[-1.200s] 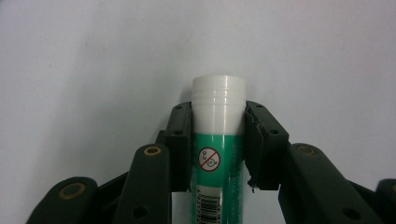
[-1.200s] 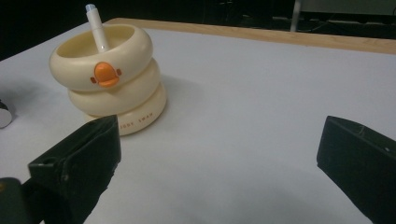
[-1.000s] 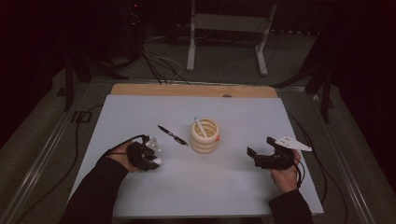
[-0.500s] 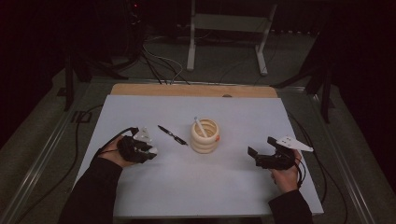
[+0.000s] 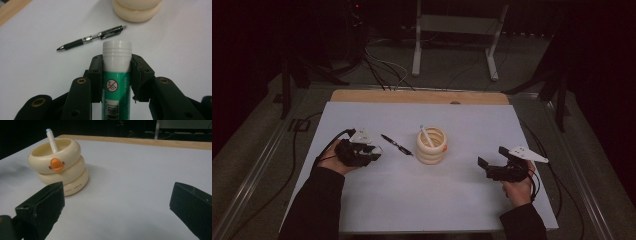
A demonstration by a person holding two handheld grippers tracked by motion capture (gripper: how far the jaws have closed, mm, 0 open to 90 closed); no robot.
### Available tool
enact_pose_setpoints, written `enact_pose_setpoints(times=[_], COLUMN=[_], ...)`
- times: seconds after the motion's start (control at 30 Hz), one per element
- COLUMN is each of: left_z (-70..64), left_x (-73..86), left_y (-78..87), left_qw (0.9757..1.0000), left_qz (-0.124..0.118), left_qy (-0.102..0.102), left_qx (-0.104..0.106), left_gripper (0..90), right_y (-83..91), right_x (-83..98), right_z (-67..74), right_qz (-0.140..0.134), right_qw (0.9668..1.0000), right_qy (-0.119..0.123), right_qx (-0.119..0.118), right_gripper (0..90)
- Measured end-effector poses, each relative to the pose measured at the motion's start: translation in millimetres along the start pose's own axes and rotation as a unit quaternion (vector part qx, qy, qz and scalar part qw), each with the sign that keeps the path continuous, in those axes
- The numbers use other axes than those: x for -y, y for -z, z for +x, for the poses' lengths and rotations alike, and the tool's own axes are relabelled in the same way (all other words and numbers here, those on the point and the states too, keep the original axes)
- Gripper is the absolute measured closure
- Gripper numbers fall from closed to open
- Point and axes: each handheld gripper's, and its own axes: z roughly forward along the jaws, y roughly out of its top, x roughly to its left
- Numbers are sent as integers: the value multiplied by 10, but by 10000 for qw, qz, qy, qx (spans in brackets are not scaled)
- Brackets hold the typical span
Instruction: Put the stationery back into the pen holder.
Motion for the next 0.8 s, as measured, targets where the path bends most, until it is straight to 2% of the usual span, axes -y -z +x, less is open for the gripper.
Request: enact_pose_setpoints(times=[0.33,0.8], left_z=[3,9], left_x=[-121,-257], left_y=[13,-25], left_qw=[9997,9994], left_qz=[-176,-293], left_qy=[87,112], left_qx=[-121,-113], left_gripper=[662,662], right_y=[3,3], right_x=[0,0], right_z=[-3,-4], right_qz=[-6,-13], right_qw=[10000,10000], right_qy=[-3,-10], right_qx=[-7,-6], right_gripper=[0,1])
